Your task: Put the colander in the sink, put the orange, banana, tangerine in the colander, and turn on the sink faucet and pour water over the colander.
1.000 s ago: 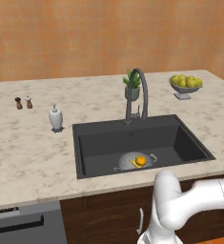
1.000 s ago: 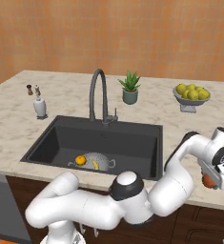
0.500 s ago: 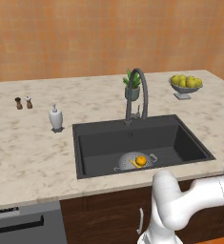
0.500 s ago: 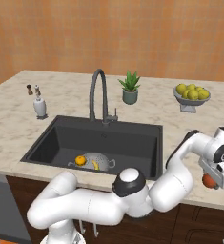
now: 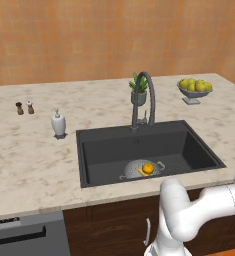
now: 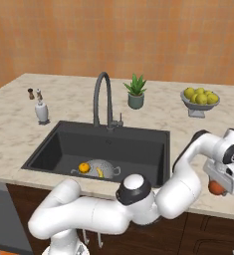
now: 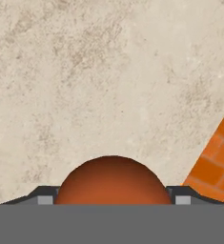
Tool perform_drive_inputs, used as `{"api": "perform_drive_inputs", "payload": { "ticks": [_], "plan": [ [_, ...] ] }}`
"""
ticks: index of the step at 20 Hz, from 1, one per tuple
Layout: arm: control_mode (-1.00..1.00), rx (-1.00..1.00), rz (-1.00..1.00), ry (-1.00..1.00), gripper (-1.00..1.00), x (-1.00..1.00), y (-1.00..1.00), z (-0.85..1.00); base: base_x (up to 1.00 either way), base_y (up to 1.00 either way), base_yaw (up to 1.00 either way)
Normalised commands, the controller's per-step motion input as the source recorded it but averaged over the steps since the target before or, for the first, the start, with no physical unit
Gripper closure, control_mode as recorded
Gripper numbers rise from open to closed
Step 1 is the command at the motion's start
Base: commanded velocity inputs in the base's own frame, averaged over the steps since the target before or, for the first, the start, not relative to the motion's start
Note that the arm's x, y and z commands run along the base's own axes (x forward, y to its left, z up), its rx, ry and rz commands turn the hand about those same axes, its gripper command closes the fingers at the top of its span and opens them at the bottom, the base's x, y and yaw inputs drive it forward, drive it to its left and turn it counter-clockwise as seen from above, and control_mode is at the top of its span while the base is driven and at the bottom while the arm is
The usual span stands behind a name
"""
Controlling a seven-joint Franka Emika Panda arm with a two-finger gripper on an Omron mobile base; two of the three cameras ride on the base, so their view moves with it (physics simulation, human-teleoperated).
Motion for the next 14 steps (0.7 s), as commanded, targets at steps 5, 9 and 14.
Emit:
{"api": "perform_drive_inputs", "payload": {
  "ticks": [5,9,14],
  "plan": [
    [-1.00,-0.10,0.27,-0.14,1.00,-0.45,0.97,0.02,0.00,0.00,0.00],
    [-1.00,-0.11,0.24,-0.30,1.00,-0.33,0.93,0.07,0.00,0.00,0.00],
    [-1.00,-0.10,0.21,-0.29,1.00,-0.34,0.89,0.07,0.00,0.00,0.00]
  ]
}}
